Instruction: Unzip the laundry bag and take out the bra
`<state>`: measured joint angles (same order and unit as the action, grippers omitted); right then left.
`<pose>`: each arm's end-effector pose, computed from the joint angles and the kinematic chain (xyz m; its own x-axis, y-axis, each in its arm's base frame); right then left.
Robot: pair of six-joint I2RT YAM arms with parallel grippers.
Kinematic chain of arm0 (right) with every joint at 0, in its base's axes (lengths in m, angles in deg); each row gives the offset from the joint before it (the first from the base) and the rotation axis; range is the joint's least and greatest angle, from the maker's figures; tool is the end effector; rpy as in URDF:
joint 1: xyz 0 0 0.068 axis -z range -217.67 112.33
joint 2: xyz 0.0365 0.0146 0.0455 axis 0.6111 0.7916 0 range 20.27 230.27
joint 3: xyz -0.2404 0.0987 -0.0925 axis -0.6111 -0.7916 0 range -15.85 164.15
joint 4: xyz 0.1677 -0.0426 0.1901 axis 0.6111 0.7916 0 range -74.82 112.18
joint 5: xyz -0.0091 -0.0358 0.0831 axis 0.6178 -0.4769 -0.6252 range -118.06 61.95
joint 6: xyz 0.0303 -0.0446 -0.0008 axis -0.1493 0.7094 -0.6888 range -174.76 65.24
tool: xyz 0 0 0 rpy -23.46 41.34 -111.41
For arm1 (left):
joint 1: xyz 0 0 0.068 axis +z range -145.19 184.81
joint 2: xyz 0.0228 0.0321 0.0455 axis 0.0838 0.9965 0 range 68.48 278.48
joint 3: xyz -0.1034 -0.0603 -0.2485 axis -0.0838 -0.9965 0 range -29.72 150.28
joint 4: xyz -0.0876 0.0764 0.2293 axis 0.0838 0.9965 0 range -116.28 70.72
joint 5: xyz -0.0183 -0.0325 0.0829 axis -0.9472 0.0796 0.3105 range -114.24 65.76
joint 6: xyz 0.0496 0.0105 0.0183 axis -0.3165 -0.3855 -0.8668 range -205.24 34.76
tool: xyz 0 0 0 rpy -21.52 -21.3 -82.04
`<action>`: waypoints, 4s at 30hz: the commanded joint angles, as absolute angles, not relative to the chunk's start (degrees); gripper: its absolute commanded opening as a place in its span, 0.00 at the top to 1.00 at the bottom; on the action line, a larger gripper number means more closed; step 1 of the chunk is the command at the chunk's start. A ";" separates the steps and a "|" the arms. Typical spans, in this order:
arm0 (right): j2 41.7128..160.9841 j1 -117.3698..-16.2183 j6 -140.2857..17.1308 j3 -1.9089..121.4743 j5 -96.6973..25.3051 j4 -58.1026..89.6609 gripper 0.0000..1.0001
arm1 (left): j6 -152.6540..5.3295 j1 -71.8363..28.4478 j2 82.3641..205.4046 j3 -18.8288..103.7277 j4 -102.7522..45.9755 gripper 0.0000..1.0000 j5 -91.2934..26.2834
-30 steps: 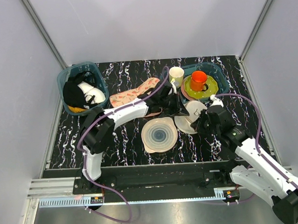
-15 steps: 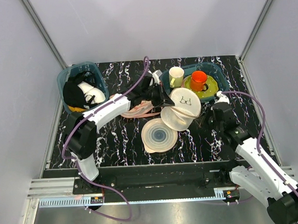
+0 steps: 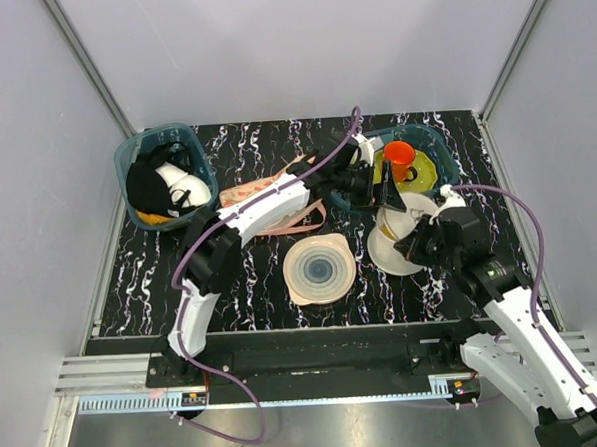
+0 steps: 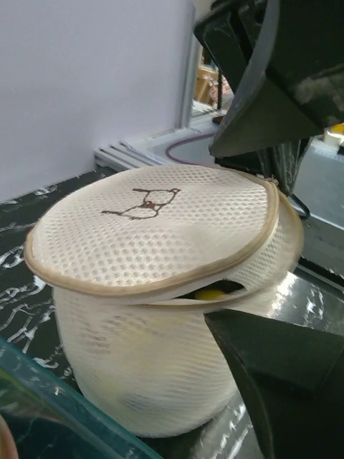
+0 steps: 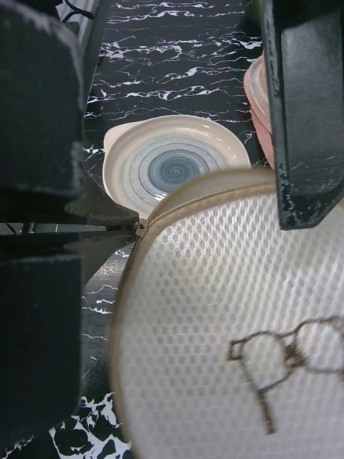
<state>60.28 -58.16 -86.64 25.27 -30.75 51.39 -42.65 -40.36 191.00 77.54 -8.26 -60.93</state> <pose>0.1345 0.0520 0.2869 -0.6610 0.3162 -0.6805 -0.0433 0.8893 0.4552 0.3353 -0.3674 0.2771 -0.9081 0.1436 -0.3934 0.4159 0.4190 -0.8071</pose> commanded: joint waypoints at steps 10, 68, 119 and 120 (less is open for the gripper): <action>65.96 -57.97 -90.71 21.77 -37.63 40.23 1.00 | -43.86 -35.71 171.23 57.76 -7.46 0.08 -53.84; 67.73 -57.18 -86.23 26.60 -16.02 50.87 1.00 | -52.02 -25.87 172.02 53.60 -7.83 1.00 -65.55; 78.45 -57.27 -95.89 33.63 -29.90 42.17 0.27 | -43.49 -32.46 169.99 45.42 -19.43 0.45 -65.81; 78.28 -57.27 -95.90 33.54 -29.90 41.91 0.27 | -43.84 -32.81 170.34 46.30 -19.17 0.45 -65.99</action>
<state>79.42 -56.80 -94.82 32.51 -29.29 45.44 -43.62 -31.97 171.06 45.48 -15.89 -63.20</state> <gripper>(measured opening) 0.732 0.545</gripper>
